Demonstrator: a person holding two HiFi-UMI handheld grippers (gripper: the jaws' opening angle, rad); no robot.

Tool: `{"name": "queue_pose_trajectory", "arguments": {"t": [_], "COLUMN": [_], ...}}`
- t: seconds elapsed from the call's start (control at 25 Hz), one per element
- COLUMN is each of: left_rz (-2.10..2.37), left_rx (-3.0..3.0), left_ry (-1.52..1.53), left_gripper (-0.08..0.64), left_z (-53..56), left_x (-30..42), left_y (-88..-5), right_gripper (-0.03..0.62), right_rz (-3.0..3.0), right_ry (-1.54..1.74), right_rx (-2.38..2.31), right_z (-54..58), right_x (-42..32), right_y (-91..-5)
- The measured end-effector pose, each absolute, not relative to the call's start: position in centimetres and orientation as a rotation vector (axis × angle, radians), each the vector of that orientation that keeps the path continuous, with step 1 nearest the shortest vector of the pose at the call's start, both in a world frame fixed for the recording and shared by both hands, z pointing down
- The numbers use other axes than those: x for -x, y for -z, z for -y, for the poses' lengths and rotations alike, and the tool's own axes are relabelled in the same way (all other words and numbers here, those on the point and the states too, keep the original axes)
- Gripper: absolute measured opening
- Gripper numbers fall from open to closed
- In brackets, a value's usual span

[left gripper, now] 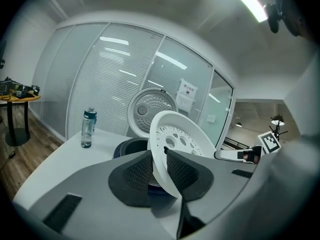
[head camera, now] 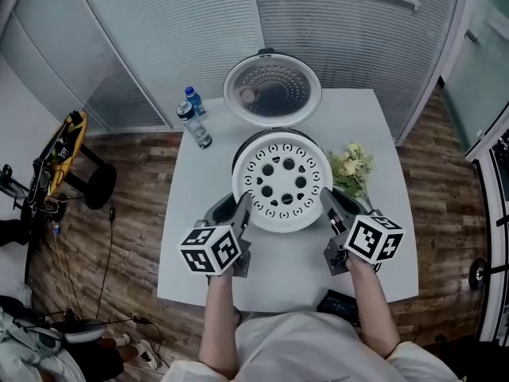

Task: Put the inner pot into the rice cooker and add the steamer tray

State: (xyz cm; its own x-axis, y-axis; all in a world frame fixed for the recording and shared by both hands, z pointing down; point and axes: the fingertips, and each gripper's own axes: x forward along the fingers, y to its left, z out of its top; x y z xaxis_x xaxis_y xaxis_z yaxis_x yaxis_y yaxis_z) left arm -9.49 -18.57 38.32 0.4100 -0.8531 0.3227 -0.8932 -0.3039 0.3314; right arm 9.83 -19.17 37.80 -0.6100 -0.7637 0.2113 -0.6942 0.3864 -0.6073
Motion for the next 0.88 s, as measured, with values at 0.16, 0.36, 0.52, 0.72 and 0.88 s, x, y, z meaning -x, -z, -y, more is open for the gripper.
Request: {"name": "queue_pose_trajectory", "arguments": {"t": [0.16, 0.36, 0.52, 0.72, 0.88], "left_rz": [1.466, 1.449, 1.435, 1.417, 1.398], "left_rx": [-2.234, -2.243, -2.237, -2.232, -2.224], "left_ry": [-0.101, -0.081, -0.083, -0.083, -0.086], "left_gripper": [0.089, 0.089, 0.089, 0.089, 0.089], "left_z": [19.4, 20.4, 21.4, 22.4, 23.9], "left_x": [9.8, 10.4, 11.2, 11.5, 11.6], "left_y": [-38.2, -38.4, -39.3, -40.2, -41.0], "right_gripper": [0.064, 0.064, 0.064, 0.064, 0.064], "right_rz": [-2.527, -2.531, -2.531, -2.531, -2.530], "right_ry": [1.013, 0.993, 1.012, 1.034, 1.046], "right_rx": [1.361, 1.379, 1.388, 1.404, 1.428], "right_z": [19.5, 20.0, 20.9, 21.7, 23.1], "right_x": [-9.5, -8.9, -8.1, -7.8, -7.7], "right_y": [-37.5, -37.3, -38.1, -39.2, -39.7]}}
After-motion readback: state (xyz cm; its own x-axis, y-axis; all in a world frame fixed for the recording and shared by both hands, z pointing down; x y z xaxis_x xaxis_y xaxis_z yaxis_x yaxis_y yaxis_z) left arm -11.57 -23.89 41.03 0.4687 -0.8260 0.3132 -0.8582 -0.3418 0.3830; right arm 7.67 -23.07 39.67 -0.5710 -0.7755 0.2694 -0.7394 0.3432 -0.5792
